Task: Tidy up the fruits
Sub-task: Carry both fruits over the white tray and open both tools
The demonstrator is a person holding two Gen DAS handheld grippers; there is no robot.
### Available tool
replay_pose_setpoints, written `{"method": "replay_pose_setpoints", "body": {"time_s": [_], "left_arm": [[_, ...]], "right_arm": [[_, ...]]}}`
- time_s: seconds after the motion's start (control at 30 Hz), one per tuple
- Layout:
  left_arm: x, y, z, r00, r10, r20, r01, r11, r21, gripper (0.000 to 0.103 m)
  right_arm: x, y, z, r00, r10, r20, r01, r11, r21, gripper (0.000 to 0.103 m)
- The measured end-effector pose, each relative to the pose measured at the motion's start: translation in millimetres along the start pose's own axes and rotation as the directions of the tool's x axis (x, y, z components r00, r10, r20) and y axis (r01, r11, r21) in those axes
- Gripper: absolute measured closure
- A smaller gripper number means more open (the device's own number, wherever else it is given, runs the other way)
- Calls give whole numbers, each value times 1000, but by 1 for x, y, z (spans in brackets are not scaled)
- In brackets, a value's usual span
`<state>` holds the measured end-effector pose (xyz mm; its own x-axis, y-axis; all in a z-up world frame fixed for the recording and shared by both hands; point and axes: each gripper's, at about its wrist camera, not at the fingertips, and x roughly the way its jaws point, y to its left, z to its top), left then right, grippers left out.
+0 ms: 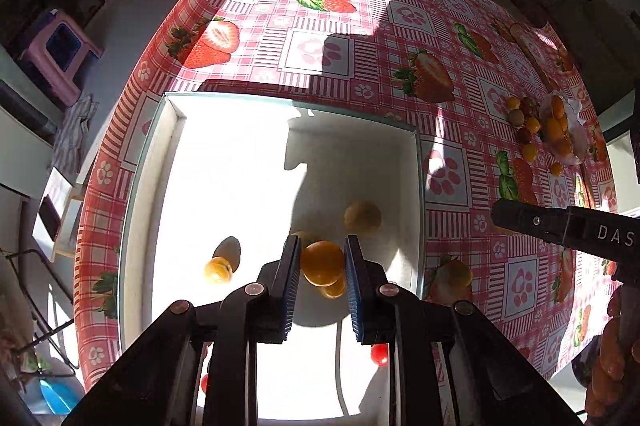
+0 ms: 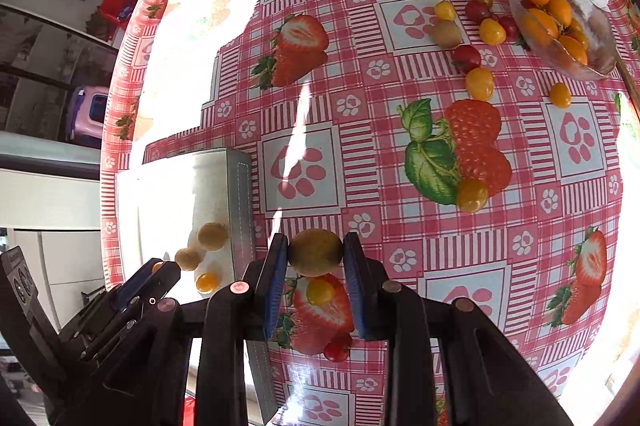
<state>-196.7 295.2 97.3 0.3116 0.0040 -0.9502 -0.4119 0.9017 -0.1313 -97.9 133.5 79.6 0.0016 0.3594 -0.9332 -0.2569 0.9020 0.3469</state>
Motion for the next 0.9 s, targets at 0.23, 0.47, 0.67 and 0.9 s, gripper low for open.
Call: {"method": "replay_pose_setpoints", "body": {"time_s": [0.23,0.47,0.67,0.9], "left_arm": [[11,36,17,999,51,17,-50,998,-29,80],[35,52,33,997,80,-7,-80,997,-14,80],[46,56,35,996,88,-26,-88,996,-1,80],[51,60,33,994,97,-50,-98,995,-8,79]], "right_arm": [[24,50,13,999,17,-34,-20,996,-84,72],[59,81,29,998,-5,-64,-4,989,-147,72],[86,89,39,995,-47,-91,32,985,-168,72],[94,94,44,993,-77,-95,56,977,-207,72]]}}
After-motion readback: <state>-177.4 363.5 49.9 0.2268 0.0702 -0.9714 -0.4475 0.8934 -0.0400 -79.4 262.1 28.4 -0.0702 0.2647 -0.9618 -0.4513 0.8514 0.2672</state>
